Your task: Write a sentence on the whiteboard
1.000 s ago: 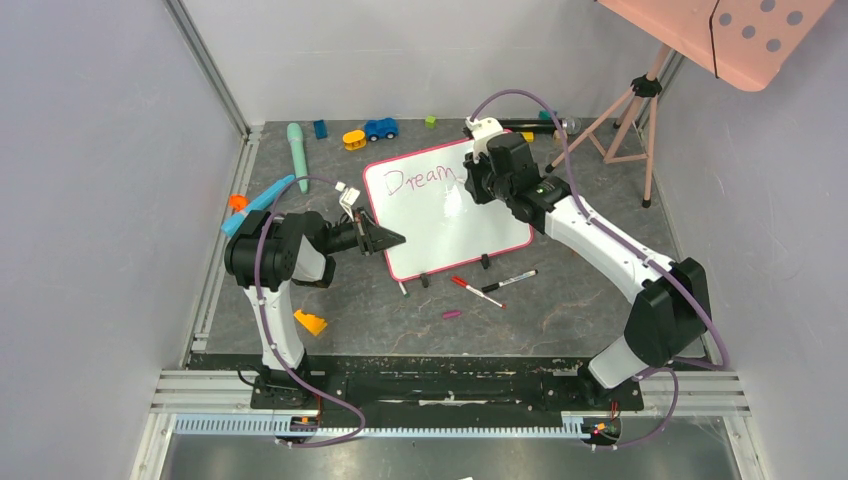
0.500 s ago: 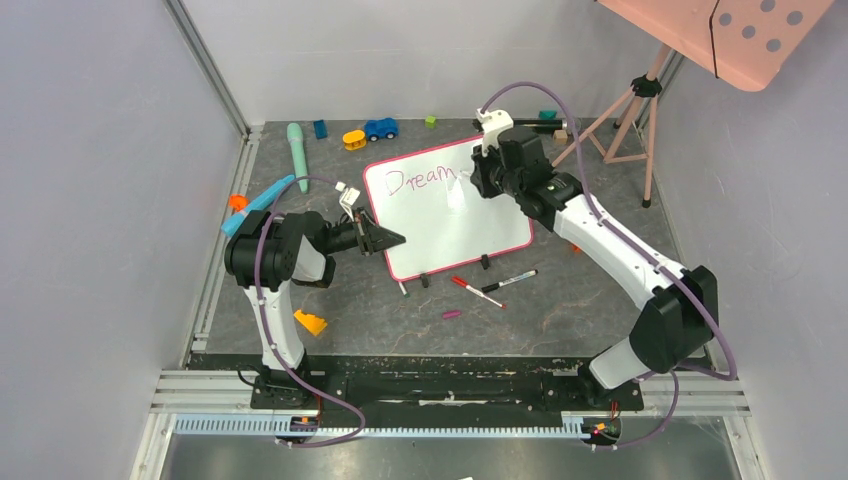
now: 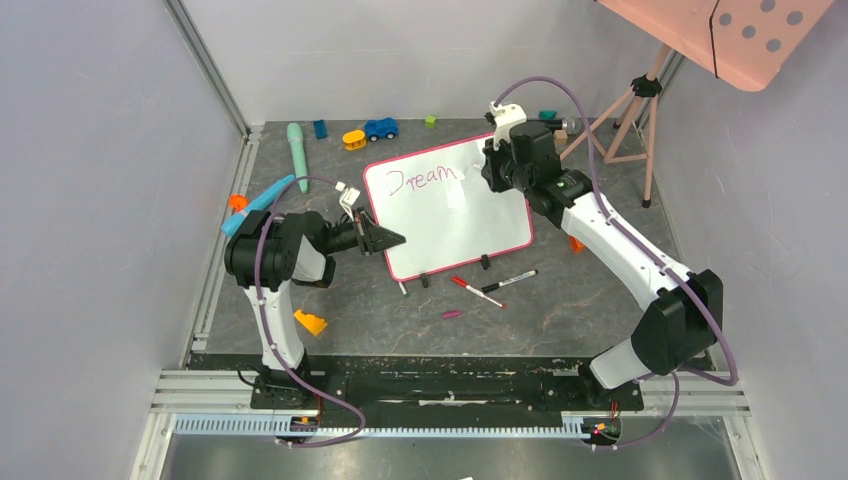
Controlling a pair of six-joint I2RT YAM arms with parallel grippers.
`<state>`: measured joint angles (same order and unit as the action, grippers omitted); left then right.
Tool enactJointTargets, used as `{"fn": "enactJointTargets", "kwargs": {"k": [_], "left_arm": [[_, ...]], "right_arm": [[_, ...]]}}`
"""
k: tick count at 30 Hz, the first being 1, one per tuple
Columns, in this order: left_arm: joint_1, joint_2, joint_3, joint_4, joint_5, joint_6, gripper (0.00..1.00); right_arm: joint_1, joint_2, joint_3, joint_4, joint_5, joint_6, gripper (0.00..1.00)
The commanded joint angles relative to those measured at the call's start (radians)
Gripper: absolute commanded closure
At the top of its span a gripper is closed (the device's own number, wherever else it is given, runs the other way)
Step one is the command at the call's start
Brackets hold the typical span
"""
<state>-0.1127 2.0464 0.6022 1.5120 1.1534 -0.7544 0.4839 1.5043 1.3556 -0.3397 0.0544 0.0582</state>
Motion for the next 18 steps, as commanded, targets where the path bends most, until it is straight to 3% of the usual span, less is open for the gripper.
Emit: {"fn": "enactJointTargets", "kwargs": {"k": [1, 18], "left_arm": [[0.022, 0.041, -0.007, 0.045, -0.038, 0.19, 0.98], [0.02, 0.04, -0.005, 0.045, -0.029, 0.193, 0.98]], "right_arm": [[-0.007, -0.047, 0.024, 0.011, 0.025, -0.016, 1.0], [-0.011, -0.012, 0.008, 0.067, -0.103, 0.014, 1.0]]}}
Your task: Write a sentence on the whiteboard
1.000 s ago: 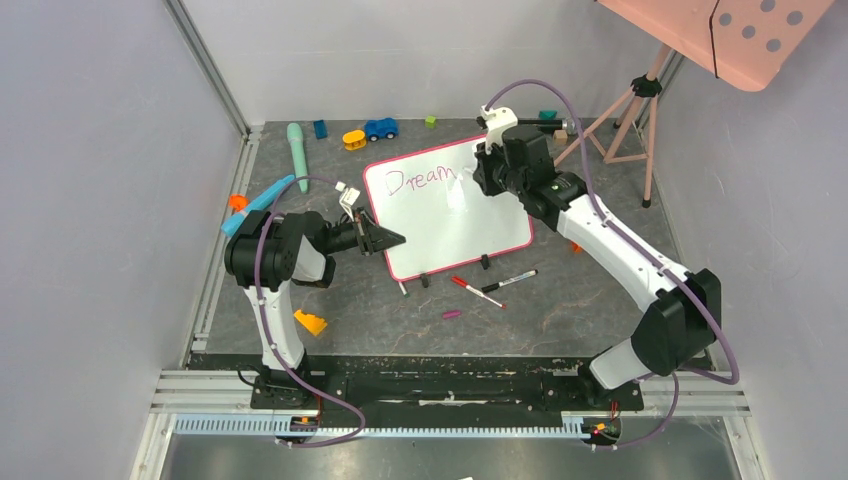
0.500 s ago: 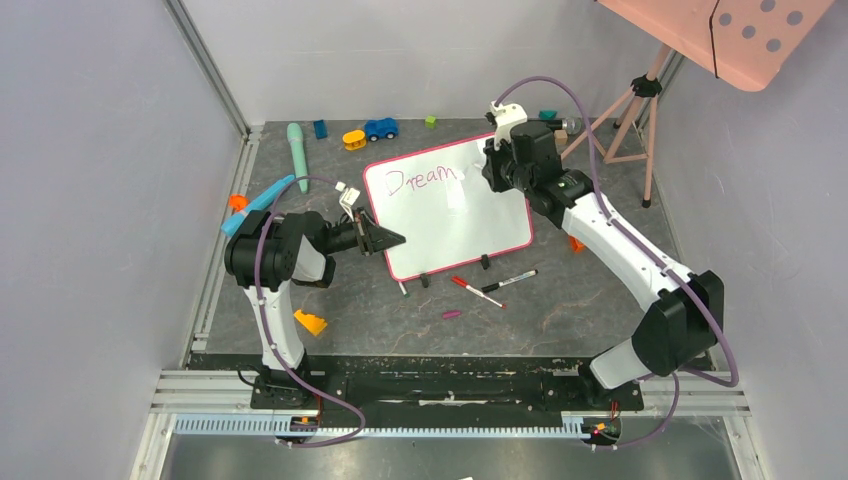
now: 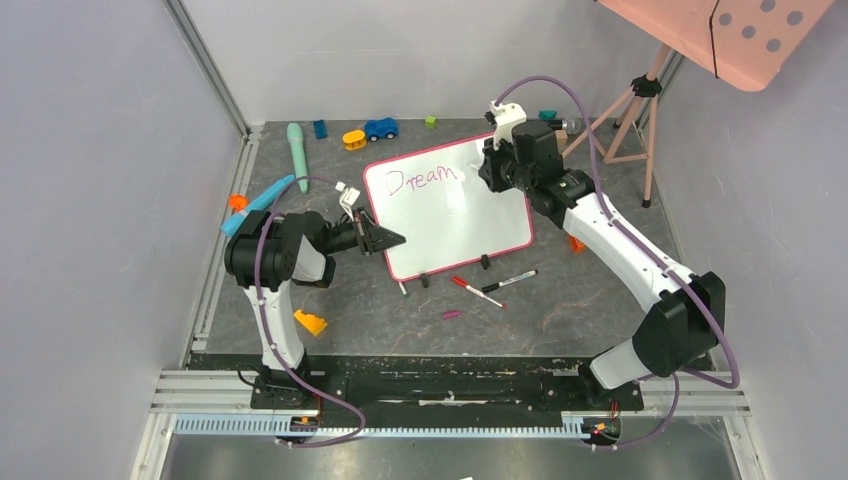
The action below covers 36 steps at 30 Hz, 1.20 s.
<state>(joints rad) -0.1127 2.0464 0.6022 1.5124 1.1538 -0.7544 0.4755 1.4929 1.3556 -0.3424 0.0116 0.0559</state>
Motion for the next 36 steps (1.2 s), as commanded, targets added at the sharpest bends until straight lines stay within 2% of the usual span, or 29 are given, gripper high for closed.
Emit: {"fn": "enactJointTargets", "kwargs": {"k": [1, 13, 26, 36], "left_arm": [[0.021, 0.04, -0.005, 0.045, -0.029, 0.191, 0.98], [0.021, 0.04, -0.004, 0.045, -0.029, 0.192, 0.98], [0.021, 0.04, -0.005, 0.045, -0.023, 0.197, 0.98], [0.021, 0.037, -0.006, 0.045, -0.022, 0.198, 0.98]], "right_arm": [[-0.003, 0.002, 0.01, 0.074, -0.065, 0.018, 1.0], [-0.003, 0.058, 0.046, 0.076, -0.096, 0.03, 1.0], [-0.003, 0.116, 0.092, 0.059, -0.051, 0.044, 1.0], [-0.003, 0.126, 0.082, 0.063, -0.095, 0.042, 1.0]]}}
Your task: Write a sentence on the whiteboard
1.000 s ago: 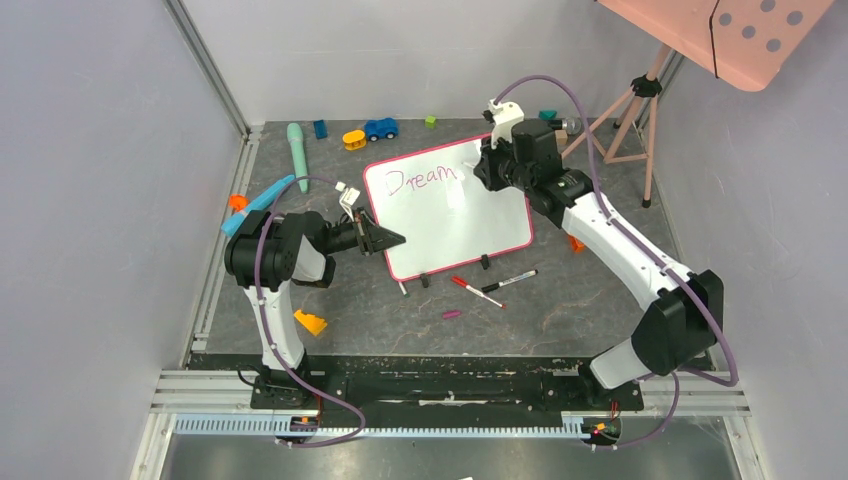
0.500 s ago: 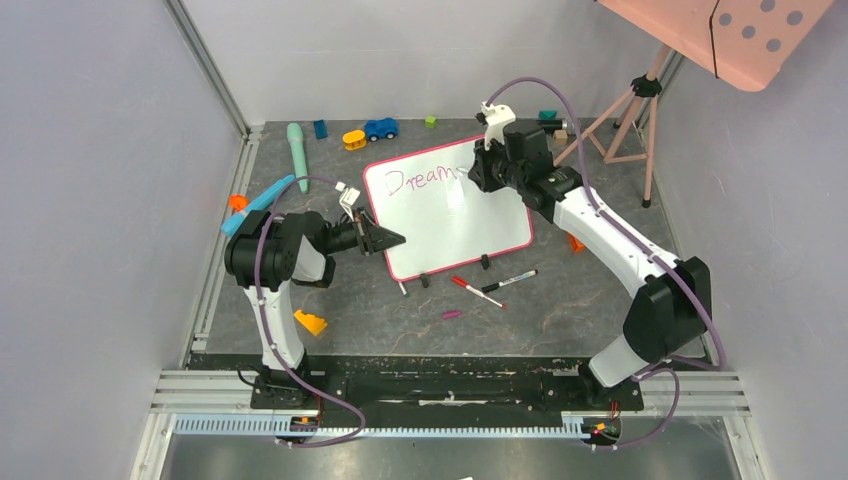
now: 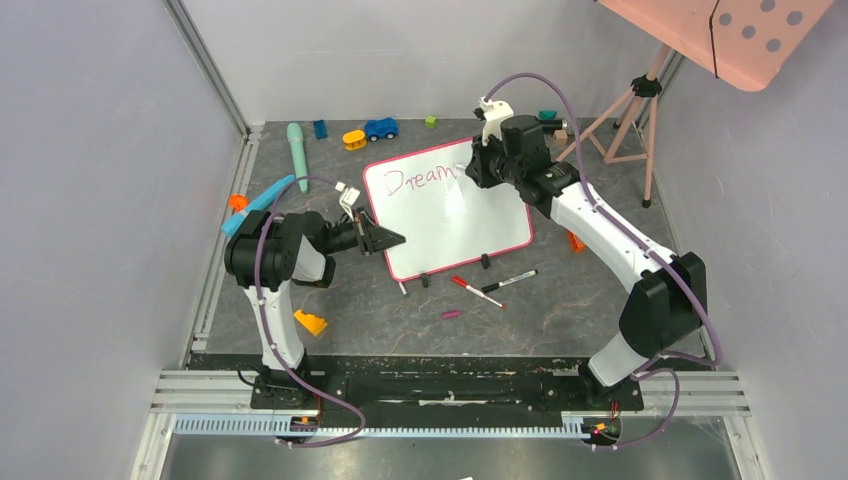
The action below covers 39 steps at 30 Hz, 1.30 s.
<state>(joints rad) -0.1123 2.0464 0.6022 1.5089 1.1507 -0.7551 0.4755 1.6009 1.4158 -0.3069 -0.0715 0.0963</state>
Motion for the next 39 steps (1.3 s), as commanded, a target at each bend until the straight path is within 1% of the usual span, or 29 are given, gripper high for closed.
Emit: {"fn": "enactJointTargets", "kwargs": {"k": [1, 8, 15, 22, 29, 34, 39], "left_arm": [[0.02, 0.037, -0.006, 0.048, -0.019, 0.198, 0.98], [0.02, 0.04, -0.005, 0.048, -0.02, 0.198, 0.98], [0.02, 0.038, -0.007, 0.048, -0.02, 0.199, 0.98], [0.02, 0.037, -0.006, 0.048, -0.02, 0.197, 0.98], [0.02, 0.04, -0.005, 0.048, -0.02, 0.196, 0.98], [0.02, 0.04, -0.004, 0.048, -0.019, 0.195, 0.98], [0.02, 0.039, -0.004, 0.048, -0.019, 0.196, 0.98]], "right_arm": [[-0.003, 0.017, 0.018, 0.027, -0.017, -0.001, 1.0], [-0.003, -0.013, -0.028, 0.025, -0.024, -0.011, 1.0], [-0.003, -0.033, -0.043, -0.007, 0.064, -0.012, 1.0], [-0.005, -0.042, -0.055, -0.027, 0.065, -0.021, 1.0], [-0.004, -0.057, -0.09, -0.016, 0.028, -0.025, 1.0], [-0.003, -0.066, -0.094, 0.028, -0.035, -0.008, 1.0], [-0.003, -0.107, -0.072, 0.023, -0.028, 0.001, 1.0]]}}
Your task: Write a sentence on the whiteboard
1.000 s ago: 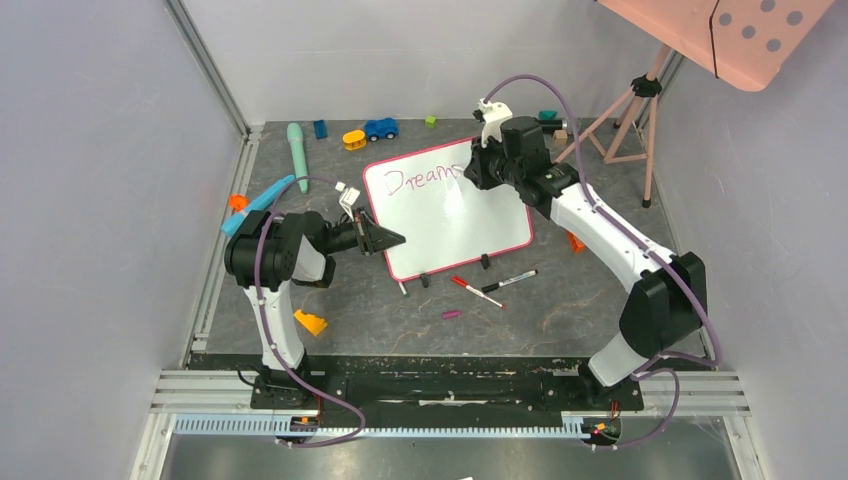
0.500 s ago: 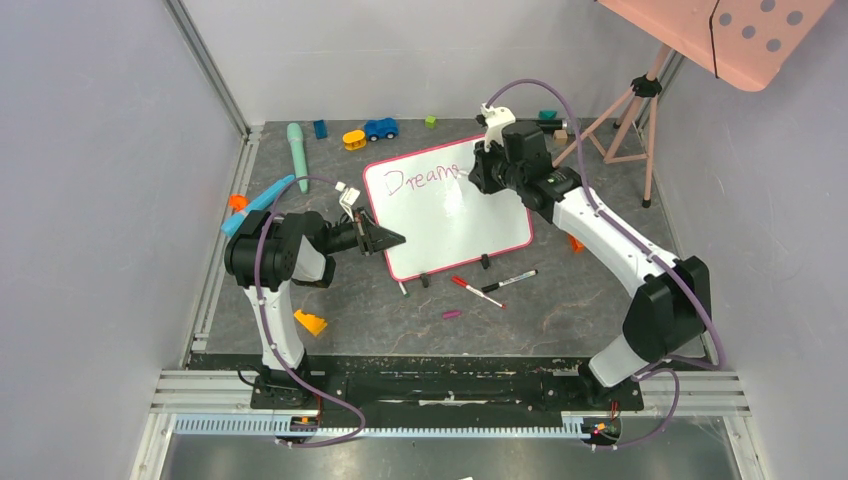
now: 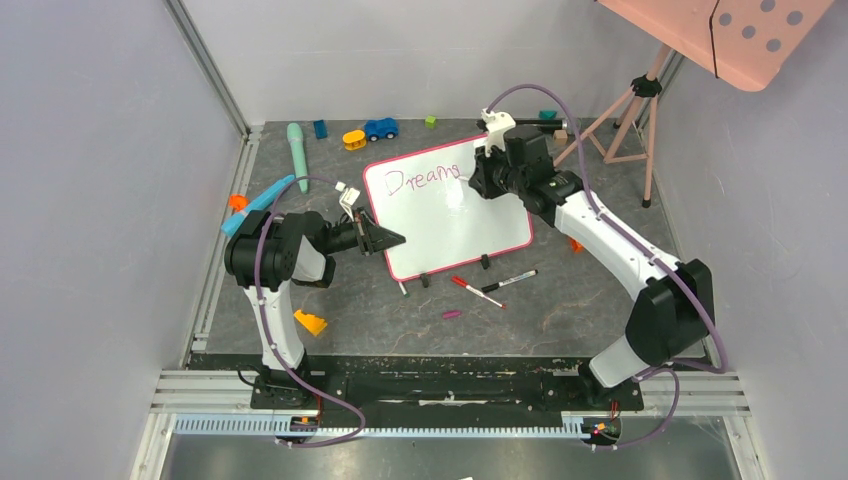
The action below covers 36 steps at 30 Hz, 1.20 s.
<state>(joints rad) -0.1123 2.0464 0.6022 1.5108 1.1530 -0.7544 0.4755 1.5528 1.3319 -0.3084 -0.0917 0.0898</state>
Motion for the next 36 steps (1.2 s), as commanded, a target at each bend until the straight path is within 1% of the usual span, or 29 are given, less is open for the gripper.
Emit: {"fn": "enactJointTargets", "kwargs": {"k": [1, 6, 11, 18, 21, 24, 28, 36], "left_arm": [[0.02, 0.039, -0.004, 0.046, -0.021, 0.195, 0.98], [0.02, 0.039, -0.005, 0.046, -0.022, 0.196, 0.98], [0.02, 0.041, -0.004, 0.046, -0.024, 0.195, 0.98], [0.02, 0.042, -0.002, 0.046, -0.022, 0.194, 0.98], [0.02, 0.042, -0.003, 0.046, -0.025, 0.195, 0.98], [0.02, 0.041, -0.004, 0.046, -0.025, 0.196, 0.98], [0.02, 0.041, -0.005, 0.046, -0.026, 0.198, 0.98], [0.019, 0.042, -0.004, 0.046, -0.022, 0.195, 0.98]], "right_arm": [[-0.004, -0.072, 0.011, 0.026, -0.007, 0.007, 1.0], [-0.002, -0.137, -0.025, 0.046, -0.013, 0.007, 1.0], [-0.003, -0.166, -0.084, 0.064, 0.0, 0.019, 1.0], [0.008, -0.199, -0.141, 0.083, 0.136, 0.075, 1.0], [0.053, -0.211, -0.166, 0.105, 0.153, 0.061, 1.0], [0.151, -0.196, -0.163, 0.109, 0.188, 0.019, 1.0], [0.234, -0.177, -0.182, 0.161, 0.172, 0.026, 1.0], [0.282, -0.103, -0.158, 0.222, 0.168, 0.0, 1.0]]}}
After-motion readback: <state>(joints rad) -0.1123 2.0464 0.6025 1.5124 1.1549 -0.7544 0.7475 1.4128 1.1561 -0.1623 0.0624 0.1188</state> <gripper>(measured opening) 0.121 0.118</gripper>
